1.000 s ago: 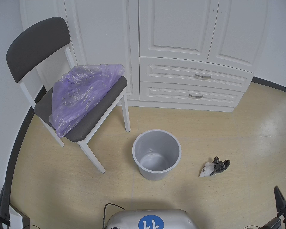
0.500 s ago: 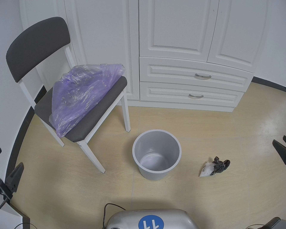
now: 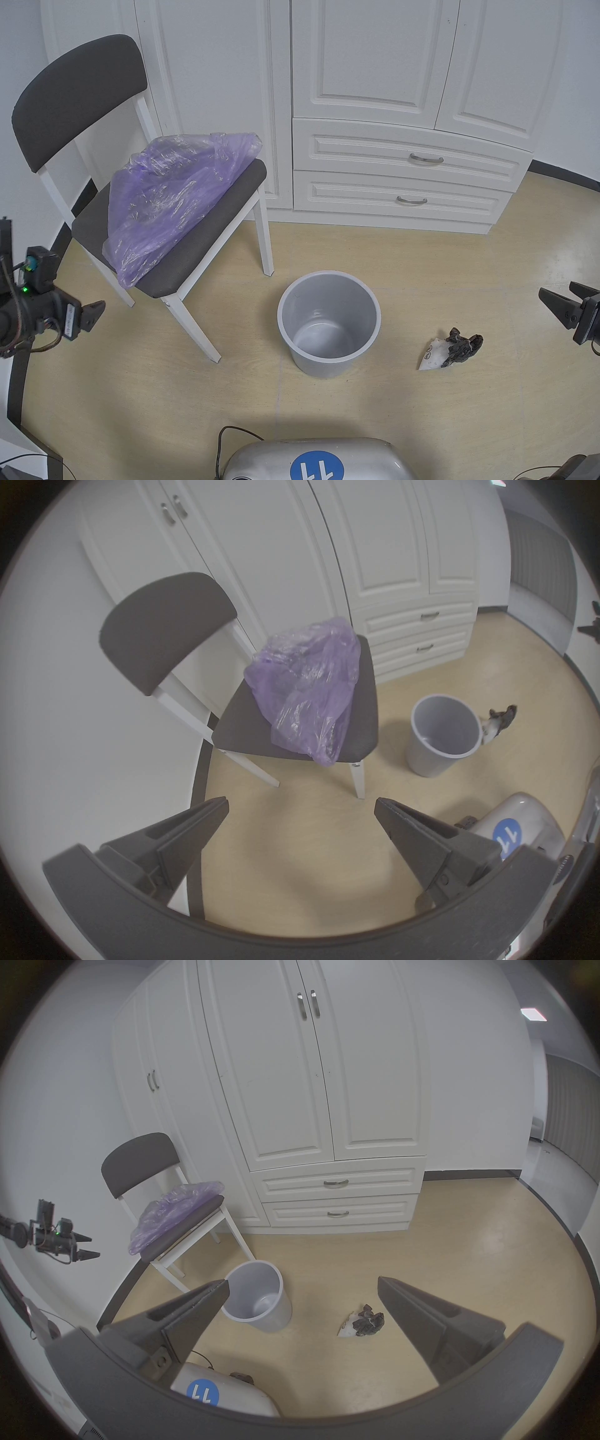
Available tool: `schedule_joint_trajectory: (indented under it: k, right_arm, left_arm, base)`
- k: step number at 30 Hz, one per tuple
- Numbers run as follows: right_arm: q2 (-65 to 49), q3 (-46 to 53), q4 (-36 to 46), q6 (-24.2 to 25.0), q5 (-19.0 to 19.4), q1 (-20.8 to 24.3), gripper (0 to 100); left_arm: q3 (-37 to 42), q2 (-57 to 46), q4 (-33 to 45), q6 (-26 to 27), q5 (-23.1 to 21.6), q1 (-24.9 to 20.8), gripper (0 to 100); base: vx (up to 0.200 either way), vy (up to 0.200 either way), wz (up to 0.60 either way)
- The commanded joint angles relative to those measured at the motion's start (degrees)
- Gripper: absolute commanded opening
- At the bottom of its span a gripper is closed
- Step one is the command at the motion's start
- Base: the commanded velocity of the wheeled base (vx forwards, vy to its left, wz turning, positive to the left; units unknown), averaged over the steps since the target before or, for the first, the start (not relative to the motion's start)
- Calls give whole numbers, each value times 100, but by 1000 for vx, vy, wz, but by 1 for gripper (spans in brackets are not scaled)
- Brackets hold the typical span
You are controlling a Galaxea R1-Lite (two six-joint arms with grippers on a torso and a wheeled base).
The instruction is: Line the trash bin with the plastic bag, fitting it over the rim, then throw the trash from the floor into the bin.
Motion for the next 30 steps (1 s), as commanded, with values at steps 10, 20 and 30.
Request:
schedule_joint_trajectory:
  k: [10, 20, 30]
  right_arm:
    - [82, 9, -29, -40, -168, 176, 100]
    - [64, 9, -38, -40, -159, 106, 100]
    - [64, 0, -47, -31, -159, 97, 100]
  left_arm:
    - [-1119, 2451, -1093, 386, 1051, -282, 100]
    - [-1374, 2829, -1111, 421, 1060, -89, 100]
    - [-1769, 3339, -1682, 597, 1403, 52, 100]
  base:
    - [0, 0, 0]
    - [0, 0, 0]
    - [0, 0, 0]
